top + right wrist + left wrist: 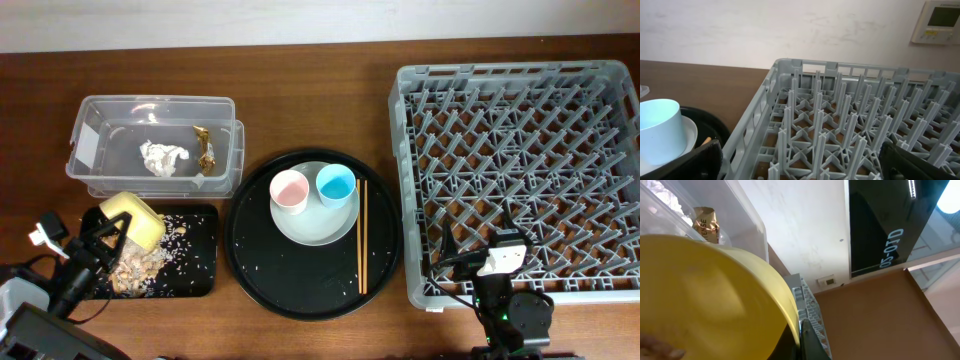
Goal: Sort waste into correct bins and load items into the dishwasher rack
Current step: 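Tip the yellow bowl over the black tray to dump its contents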
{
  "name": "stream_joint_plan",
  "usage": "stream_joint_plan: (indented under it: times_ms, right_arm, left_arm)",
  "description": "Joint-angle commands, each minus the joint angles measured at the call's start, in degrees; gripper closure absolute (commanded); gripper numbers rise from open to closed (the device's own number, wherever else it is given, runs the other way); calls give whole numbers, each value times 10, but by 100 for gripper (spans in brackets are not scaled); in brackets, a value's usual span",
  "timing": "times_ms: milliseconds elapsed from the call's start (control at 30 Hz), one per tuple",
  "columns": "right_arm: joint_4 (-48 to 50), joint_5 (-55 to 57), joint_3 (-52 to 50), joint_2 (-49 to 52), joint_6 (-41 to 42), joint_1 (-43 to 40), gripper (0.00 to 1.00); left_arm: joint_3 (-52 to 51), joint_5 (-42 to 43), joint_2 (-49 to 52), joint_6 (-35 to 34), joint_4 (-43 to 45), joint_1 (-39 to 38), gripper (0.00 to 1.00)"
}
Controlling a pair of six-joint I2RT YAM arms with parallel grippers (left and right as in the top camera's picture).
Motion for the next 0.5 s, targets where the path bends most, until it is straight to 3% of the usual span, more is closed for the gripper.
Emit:
stream_joint_plan:
  times_ms: [0,367,467]
  right_arm:
    - [0,-3,-4,-3,0,-2,2]
    - [0,-3,-4,-3,0,-2,2]
    - [0,-3,-4,-3,0,-2,2]
  left_arm:
    - [-4,19,4,16,-23,3,100]
    - [12,18,4,-4,-60,3,100]
    - [106,-37,4,-3,-159,-41,100]
